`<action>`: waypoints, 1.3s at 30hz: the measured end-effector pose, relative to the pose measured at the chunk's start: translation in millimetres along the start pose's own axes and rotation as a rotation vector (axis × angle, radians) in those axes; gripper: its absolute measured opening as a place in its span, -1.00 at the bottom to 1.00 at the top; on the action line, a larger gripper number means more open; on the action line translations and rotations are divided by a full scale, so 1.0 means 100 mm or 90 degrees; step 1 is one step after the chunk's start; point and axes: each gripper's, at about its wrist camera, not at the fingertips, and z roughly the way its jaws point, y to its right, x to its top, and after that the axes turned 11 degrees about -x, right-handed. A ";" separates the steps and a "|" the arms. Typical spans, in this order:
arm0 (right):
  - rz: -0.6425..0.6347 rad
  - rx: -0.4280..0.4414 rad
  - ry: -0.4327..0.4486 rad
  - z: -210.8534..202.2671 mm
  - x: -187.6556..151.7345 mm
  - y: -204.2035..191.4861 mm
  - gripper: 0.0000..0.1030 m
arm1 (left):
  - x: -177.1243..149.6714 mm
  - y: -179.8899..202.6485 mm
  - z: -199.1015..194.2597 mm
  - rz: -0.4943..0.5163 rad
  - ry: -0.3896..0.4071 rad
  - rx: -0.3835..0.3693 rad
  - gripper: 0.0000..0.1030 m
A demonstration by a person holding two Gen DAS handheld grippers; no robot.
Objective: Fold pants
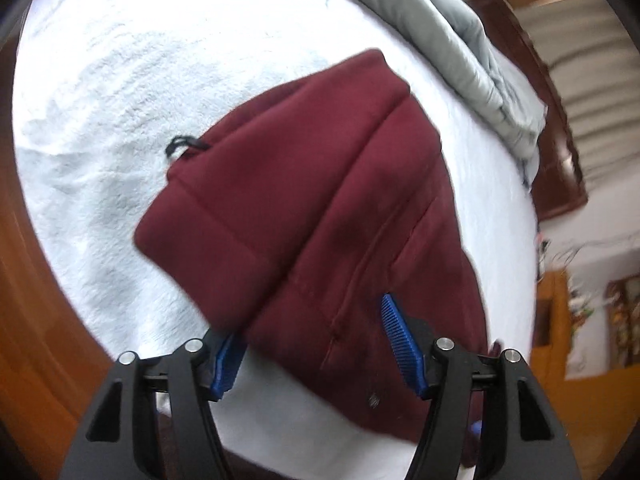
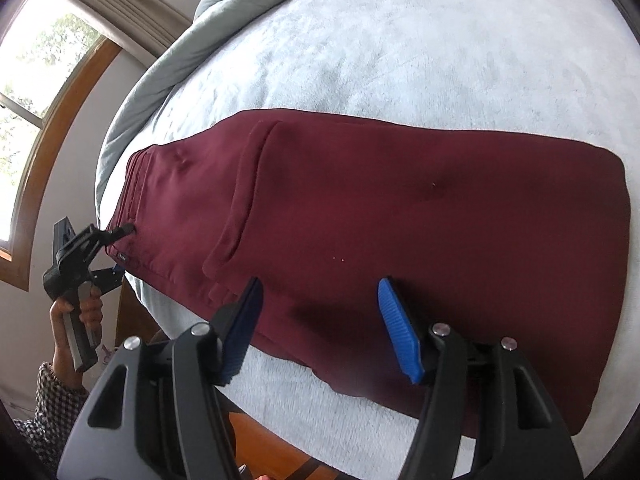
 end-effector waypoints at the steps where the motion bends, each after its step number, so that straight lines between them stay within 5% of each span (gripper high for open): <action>1: 0.001 0.002 -0.001 0.01 0.00 0.01 0.17 | 0.03 0.01 -0.01 -0.006 0.002 -0.002 0.25; 3: 0.004 0.004 -0.003 0.02 0.01 0.02 0.18 | 0.02 0.10 -0.08 0.007 0.011 -0.036 0.04; 8: 0.006 0.010 -0.005 0.04 0.02 0.03 0.25 | 0.06 0.42 -0.19 0.077 0.033 -0.115 0.02; 16: -0.001 0.013 -0.002 0.05 0.01 0.01 0.29 | 0.15 0.36 0.23 0.085 0.000 -0.025 0.39; 17: -0.003 0.014 -0.002 0.06 0.01 0.01 0.30 | 0.14 0.38 0.21 0.090 0.006 -0.020 0.35; 21: -0.005 0.019 0.003 0.06 0.00 0.02 0.30 | 0.11 0.59 0.05 0.123 0.045 -0.046 -0.37; 25: -0.002 0.023 0.003 0.06 -0.01 0.03 0.31 | 0.21 0.42 0.29 0.068 0.015 0.001 -0.32; 27: -0.007 0.023 0.005 0.05 -0.01 0.03 0.31 | 0.23 0.34 0.31 0.041 0.012 -0.013 -0.25; 33: -0.002 0.031 0.003 0.04 -0.01 0.05 0.31 | 0.13 0.39 0.14 0.061 0.030 -0.011 -0.52; 39: -0.015 0.023 0.022 -0.10 -0.01 0.02 0.30 | 0.04 0.63 -0.04 0.084 0.064 -0.049 -0.57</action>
